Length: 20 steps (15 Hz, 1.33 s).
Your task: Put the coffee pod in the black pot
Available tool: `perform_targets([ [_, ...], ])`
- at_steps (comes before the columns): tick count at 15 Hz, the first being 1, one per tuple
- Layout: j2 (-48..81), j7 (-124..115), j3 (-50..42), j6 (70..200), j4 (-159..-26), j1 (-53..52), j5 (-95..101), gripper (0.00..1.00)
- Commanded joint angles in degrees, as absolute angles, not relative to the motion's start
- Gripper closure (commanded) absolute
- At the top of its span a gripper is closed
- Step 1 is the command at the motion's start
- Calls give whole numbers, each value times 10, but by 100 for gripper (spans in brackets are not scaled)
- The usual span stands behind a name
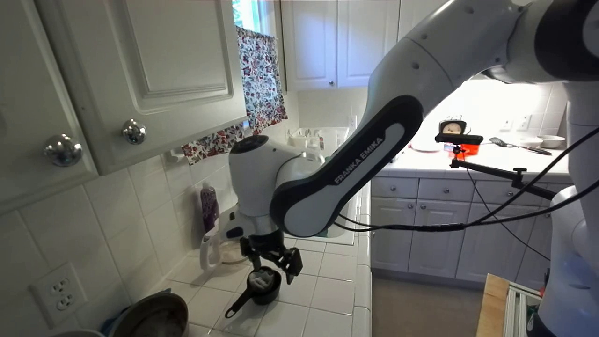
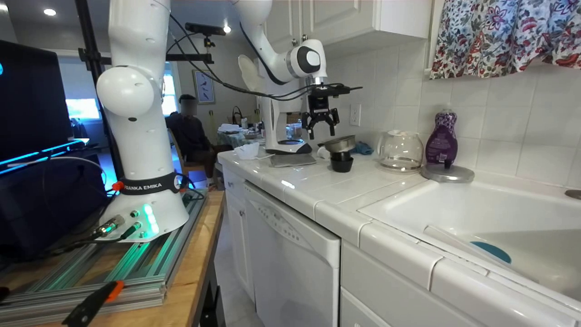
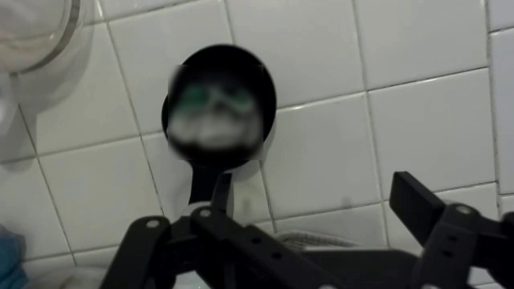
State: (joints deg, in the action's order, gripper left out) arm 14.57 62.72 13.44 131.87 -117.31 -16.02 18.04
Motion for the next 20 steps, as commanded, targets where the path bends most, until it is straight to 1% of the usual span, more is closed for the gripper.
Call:
perform_targets([
  [1, 169, 636, 148, 1316, -1150, -159, 195, 0],
  [3, 205, 648, 153, 1316, -1116, -167, 206, 0],
  [7, 219, 659, 152, 1315, -1100, -166, 207, 0],
  [11, 277, 664, 147, 1307, -1043, -184, 236, 0],
  [16, 369, 686, 142, 1298, -940, -226, 296, 0],
  [20, 415, 669, 140, 1297, -880, -269, 309, 0],
])
